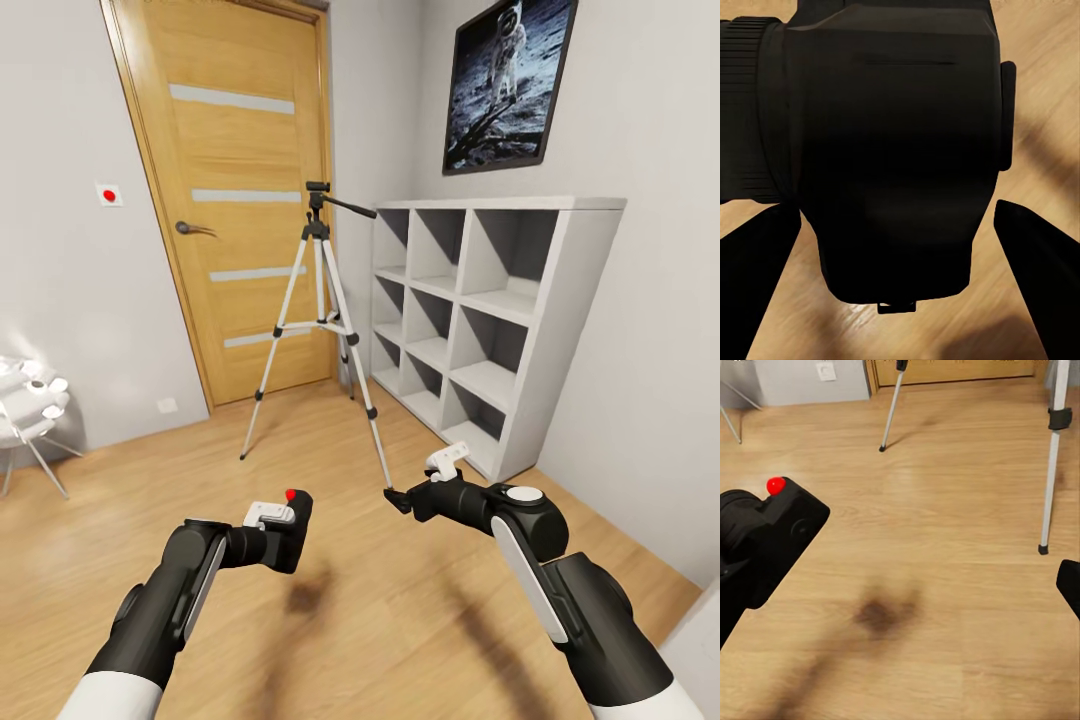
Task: Attach the digital camera to the camera tripod in the bedroom.
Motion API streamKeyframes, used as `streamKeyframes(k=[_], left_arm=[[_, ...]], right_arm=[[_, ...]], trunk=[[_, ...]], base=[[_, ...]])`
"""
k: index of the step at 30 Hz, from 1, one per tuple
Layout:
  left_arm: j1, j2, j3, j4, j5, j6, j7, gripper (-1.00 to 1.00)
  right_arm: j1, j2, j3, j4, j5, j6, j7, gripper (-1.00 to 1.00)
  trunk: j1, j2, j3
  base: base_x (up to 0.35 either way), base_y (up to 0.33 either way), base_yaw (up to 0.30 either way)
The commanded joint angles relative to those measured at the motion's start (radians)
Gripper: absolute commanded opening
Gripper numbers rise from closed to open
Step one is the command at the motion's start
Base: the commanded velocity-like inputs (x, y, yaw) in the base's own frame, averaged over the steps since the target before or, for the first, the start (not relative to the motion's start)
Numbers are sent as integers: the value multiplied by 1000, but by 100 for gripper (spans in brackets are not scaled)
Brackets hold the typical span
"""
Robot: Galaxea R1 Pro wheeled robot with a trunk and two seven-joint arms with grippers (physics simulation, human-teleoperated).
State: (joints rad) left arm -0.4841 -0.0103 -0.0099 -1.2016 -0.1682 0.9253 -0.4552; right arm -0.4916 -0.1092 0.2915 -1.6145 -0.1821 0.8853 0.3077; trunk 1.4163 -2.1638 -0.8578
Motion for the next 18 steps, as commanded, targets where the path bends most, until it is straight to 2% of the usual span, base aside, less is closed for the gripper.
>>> streamKeyframes(k=[1, 18], left_arm=[[-1, 0, 1, -1, -10, 3, -9, -100], [-1, 0, 1, 0, -8, 2, -10, -100]], right_arm=[[-1, -1, 1, -1, -3, 4, -1, 100], [-5, -3, -5, -1, -3, 5, 0, 100]], trunk=[[-4, 7, 2], [-69, 126, 55]], base=[[0, 0, 0], [0, 0, 0]])
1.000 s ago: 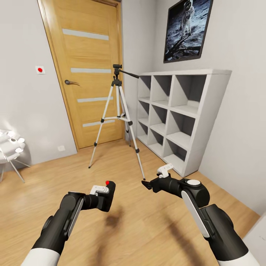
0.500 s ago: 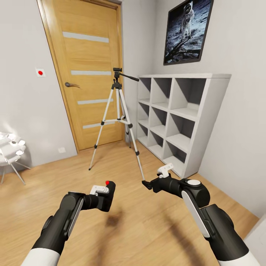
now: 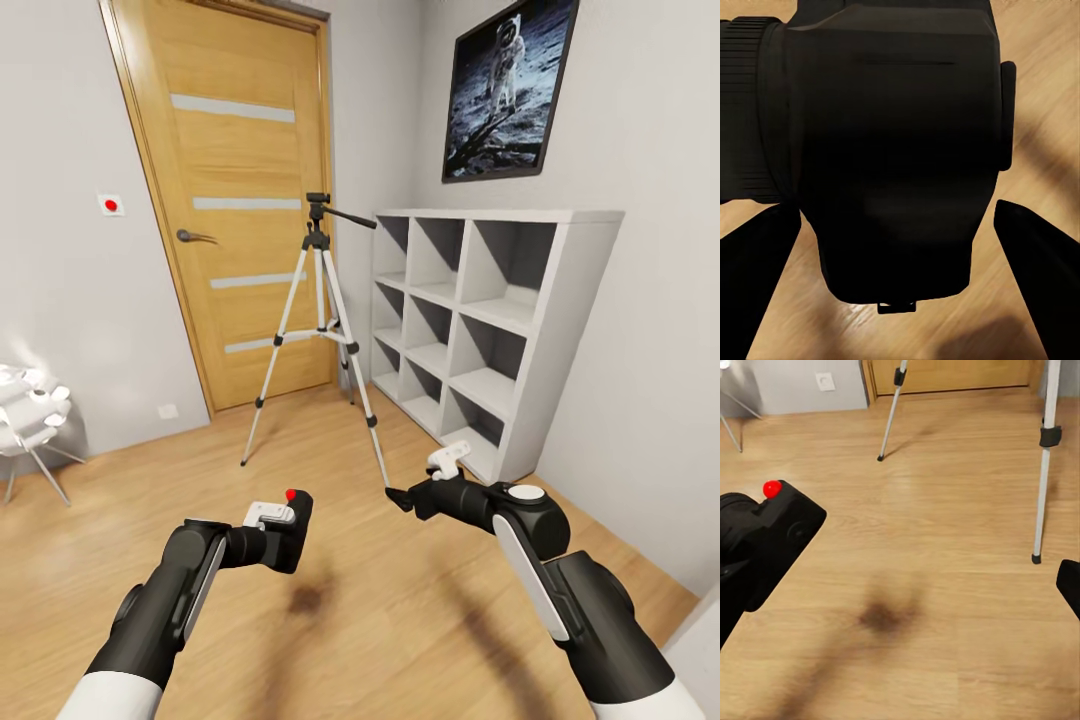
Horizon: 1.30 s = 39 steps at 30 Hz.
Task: Attach the digital camera to the camera tripod in the bedroom.
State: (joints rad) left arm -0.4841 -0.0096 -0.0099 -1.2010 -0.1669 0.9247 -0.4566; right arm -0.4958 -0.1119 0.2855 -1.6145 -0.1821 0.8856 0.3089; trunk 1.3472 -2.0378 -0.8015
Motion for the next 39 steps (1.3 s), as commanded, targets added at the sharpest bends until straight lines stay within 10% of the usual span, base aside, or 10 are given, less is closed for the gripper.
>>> streamKeyframes(k=[1, 12, 39], left_arm=[[-1, 0, 1, -1, -10, 3, -9, -100], [-1, 2, 2, -1, -9, 0, -20, -100], [10, 7, 11, 98, 63, -51, -29, -100]], right_arm=[[-1, -1, 0, -1, -4, 3, -1, 100], [9, -1, 2, -1, -3, -114, -1, 100], [17, 0, 8, -1, -3, -129, -2, 100]], trunk=[[-4, 7, 2], [-46, 84, 37], [-150, 273, 121]], base=[[0, 0, 0], [0, 0, 0], [0, 0, 0]])
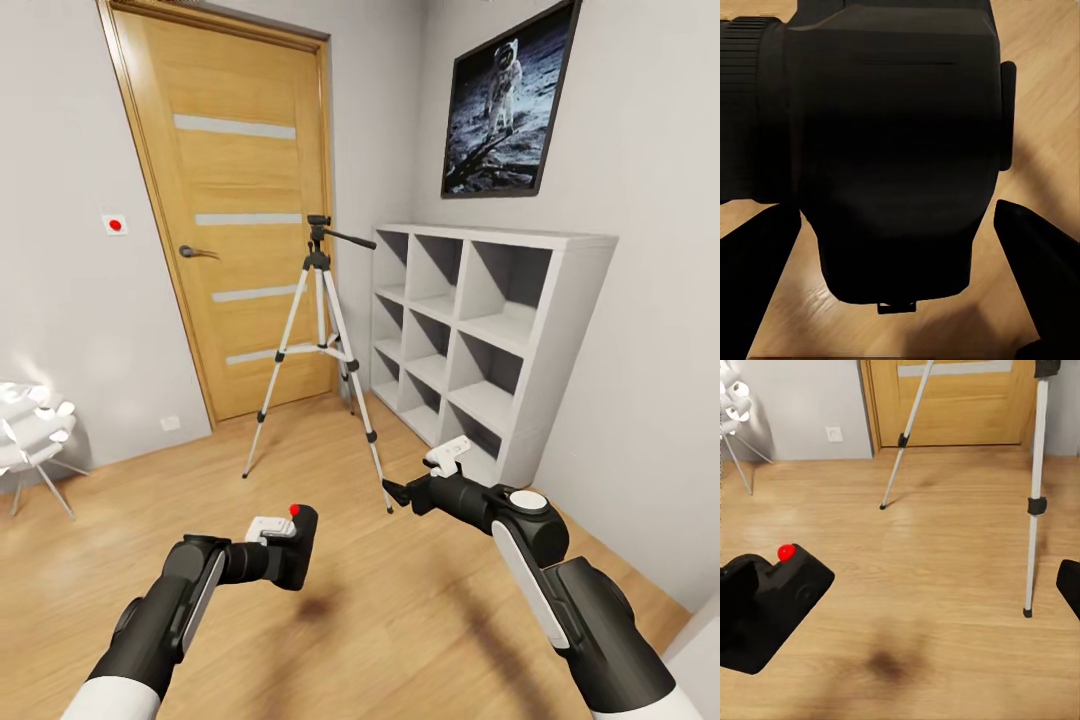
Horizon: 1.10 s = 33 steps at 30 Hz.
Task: Attach the digital camera to the camera tripod in the bedroom.
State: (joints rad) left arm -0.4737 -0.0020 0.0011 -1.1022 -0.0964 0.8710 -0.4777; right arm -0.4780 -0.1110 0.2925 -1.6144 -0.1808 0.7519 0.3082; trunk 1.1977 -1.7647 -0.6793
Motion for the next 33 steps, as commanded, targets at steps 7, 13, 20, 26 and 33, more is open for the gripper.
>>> streamKeyframes(k=[7, 13, 20, 26, 33], left_arm=[[0, 0, 12, 20, -5, -6, -16, -100], [0, -2, 14, 23, -2, -7, -21, -100], [0, -1, 16, 25, -2, -6, -23, -100], [0, -4, 16, 29, -2, -6, -20, -100], [-1, -6, 17, 46, -3, -7, -15, -100]], right_arm=[[-2, -2, 1, -1, -5, 5, 0, 100], [-2, -2, -1, -1, -5, 5, 2, 100], [-2, -1, -1, -1, -5, 6, 4, 100], [-2, -1, -2, -1, -5, 6, 5, 100], [-2, -1, -2, -1, -5, 8, 6, 100]], trunk=[[-27, 49, 21], [-50, 91, 40], [-77, 140, 62], [-100, 182, 81], [-127, 231, 102]], base=[[0, 0, 0], [0, 0, 0], [0, 0, 0], [0, 0, 0], [0, 0, 0]])
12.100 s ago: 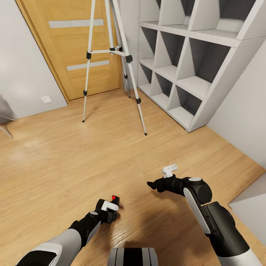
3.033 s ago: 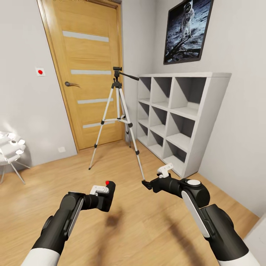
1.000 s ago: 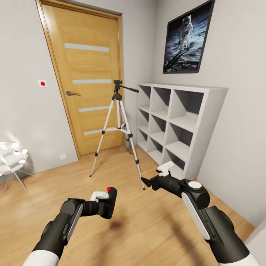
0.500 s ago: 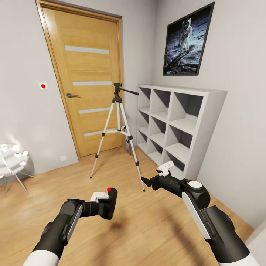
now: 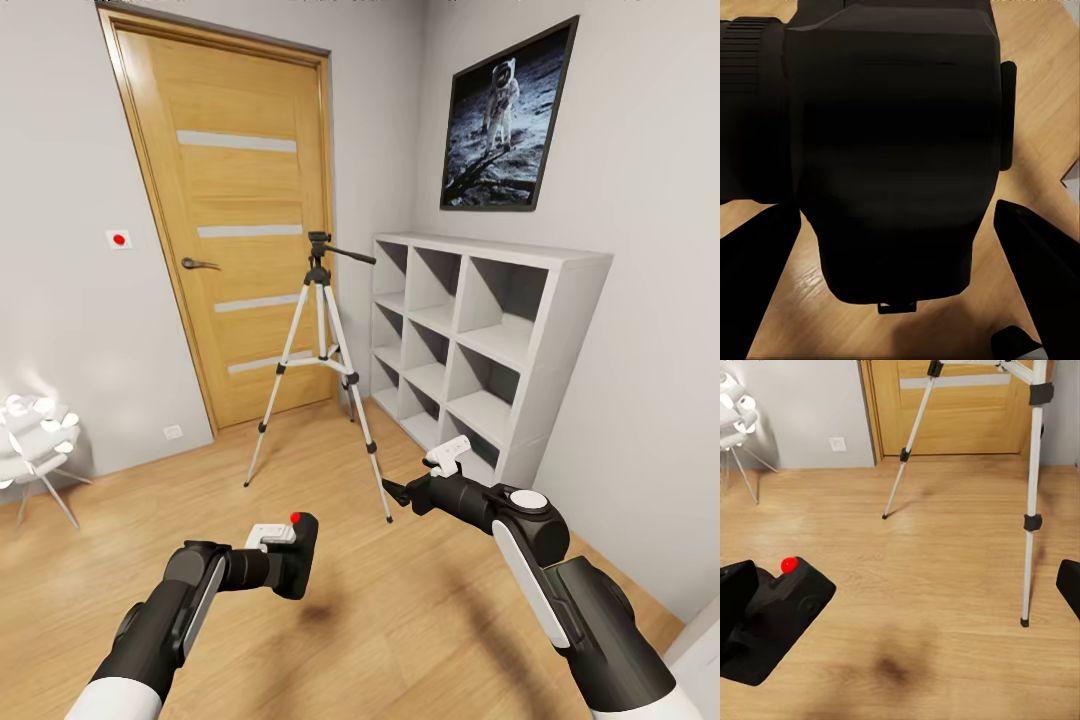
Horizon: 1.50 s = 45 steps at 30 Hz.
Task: Attach the digital camera to the camera tripod in the bedroom.
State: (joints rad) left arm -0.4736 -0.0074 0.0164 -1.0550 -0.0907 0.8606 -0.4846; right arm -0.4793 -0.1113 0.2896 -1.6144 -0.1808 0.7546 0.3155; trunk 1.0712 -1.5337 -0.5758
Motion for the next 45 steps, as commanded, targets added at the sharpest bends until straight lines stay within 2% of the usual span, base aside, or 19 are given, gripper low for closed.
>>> streamKeyframes(k=[1, 31, 45], left_arm=[[-1, -1, 2, 5, -9, 3, -7, -100], [-4, -5, 1, 51, -11, -11, 2, -100], [-5, -5, 1, 61, -12, -12, 6, -100]], right_arm=[[-1, -1, 0, -1, -5, 5, -1, 100], [1, 5, -3, -1, -5, 8, -3, 100], [1, 2, 9, -1, -5, -2, -3, 100]], trunk=[[-4, 7, 2], [-119, 217, 96], [-173, 315, 140]], base=[[0, 0, 0], [0, 0, 0], [0, 0, 0]])
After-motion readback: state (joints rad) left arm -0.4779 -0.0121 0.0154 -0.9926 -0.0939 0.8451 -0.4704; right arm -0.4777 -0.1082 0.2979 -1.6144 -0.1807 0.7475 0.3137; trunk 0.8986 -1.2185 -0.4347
